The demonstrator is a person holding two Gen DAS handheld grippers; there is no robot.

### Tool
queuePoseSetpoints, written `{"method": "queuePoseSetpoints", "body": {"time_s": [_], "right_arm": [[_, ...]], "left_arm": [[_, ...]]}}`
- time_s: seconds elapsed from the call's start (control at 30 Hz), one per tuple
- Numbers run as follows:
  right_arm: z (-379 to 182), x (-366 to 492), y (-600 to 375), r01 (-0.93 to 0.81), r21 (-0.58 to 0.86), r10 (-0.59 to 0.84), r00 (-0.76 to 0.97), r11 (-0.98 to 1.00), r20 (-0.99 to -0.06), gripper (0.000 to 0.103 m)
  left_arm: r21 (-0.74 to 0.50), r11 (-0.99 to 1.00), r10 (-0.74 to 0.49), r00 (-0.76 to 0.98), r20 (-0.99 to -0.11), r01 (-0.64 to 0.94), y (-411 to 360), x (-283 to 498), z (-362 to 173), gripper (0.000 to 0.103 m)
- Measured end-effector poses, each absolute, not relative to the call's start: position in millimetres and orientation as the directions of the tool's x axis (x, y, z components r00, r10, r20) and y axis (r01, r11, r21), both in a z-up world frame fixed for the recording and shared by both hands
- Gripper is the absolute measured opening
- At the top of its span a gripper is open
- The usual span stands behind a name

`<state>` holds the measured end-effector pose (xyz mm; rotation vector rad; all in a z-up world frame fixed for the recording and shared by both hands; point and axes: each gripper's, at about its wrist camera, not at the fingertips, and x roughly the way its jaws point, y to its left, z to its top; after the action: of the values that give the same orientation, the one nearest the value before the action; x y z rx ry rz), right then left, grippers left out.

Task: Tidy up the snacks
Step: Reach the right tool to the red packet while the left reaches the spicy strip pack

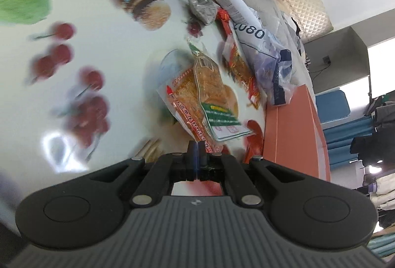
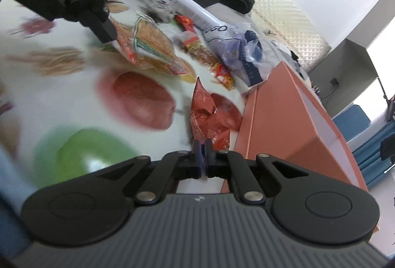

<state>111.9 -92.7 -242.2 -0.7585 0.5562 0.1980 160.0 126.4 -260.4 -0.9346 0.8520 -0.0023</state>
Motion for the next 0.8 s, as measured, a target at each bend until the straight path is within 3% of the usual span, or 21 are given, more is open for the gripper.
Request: {"method": "queuePoseSetpoints", "body": {"time_s": [0.57, 0.63, 0.7, 0.73, 0.8], "right_arm": [[-215.2, 63.1, -123.4, -0.449, -0.438, 0.098, 0.777, 0.779, -0.621, 0.007], [-214.4, 62.4, -125.6, -0.451, -0.417, 0.111, 0.772, 0.789, -0.626, 0.008], [-210.2, 64.2, -130.3, -0.459, -0.360, 0.148, 0.759, 0.812, -0.634, 0.008], [-208.3, 65.1, -132.6, -0.456, -0.341, 0.159, 0.759, 0.822, -0.632, 0.012], [-204.5, 64.2, -137.4, -0.453, -0.306, 0.185, 0.762, 0.837, -0.621, 0.025]], "left_arm": [[-0.625, 0.686, -0.305, 0.634, -0.711, -0.371, 116.4, 67.7, -251.4, 0.001], [-0.613, 0.702, -0.315, 0.615, -0.723, -0.362, 114.0, 68.5, -250.7, 0.007], [-0.580, 0.735, -0.307, 0.591, -0.746, -0.350, 111.3, 68.7, -246.2, 0.027], [-0.555, 0.758, -0.296, 0.579, -0.760, -0.342, 109.3, 69.6, -242.8, 0.045], [-0.500, 0.805, -0.267, 0.557, -0.787, -0.320, 104.7, 71.9, -234.4, 0.051]]}}
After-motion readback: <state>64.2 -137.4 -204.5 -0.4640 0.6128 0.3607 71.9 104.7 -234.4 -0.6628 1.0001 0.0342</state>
